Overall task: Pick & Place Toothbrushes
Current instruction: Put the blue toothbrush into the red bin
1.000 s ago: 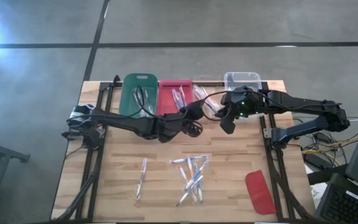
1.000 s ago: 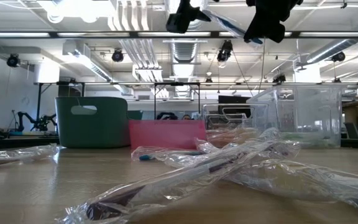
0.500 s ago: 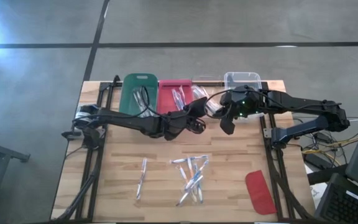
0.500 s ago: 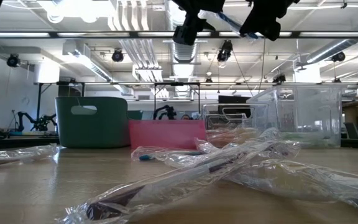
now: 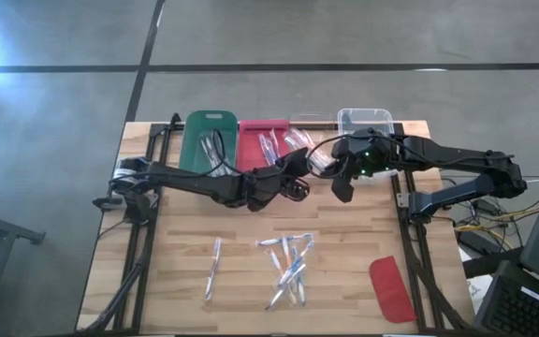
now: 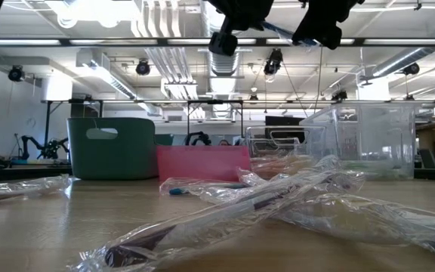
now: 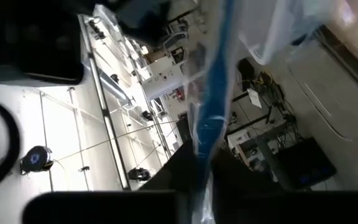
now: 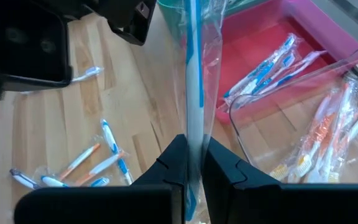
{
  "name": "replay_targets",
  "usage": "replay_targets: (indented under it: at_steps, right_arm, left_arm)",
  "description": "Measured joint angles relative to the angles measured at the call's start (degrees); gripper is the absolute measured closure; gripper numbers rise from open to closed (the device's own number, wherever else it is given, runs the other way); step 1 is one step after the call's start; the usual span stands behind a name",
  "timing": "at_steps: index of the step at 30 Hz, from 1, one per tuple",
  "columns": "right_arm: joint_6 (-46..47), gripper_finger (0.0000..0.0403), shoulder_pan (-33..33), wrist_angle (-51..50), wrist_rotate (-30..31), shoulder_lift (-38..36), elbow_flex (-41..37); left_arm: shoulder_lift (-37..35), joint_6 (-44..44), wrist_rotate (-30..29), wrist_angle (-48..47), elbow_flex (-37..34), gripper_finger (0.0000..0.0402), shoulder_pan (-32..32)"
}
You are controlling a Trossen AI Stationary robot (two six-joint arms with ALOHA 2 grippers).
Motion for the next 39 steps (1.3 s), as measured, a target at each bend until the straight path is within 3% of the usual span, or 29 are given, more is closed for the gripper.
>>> replay_targets:
  at_steps: [19, 34, 39]
  right_arm:
    - [0.0, 0.0375, 0.0, 0.0, 0.1, 0.0, 0.0]
    - [-1.4, 0.0241, -0.1, -2.1, 0.6, -2.0, 2.6]
    - [-1.6, 0.0201, -0.1, -5.6, 4.2, -4.4, 4.0]
  left_arm:
    - [0.0, 0.7, -0.5, -0.6, 0.0, 0.0381, 0.0]
    - [0.0, -1.7, -0.2, -0.7, 0.0, 0.0382, 0.0]
    - [-0.2, -4.2, -0.4, -3.2, 0.0, 0.0382, 0.1]
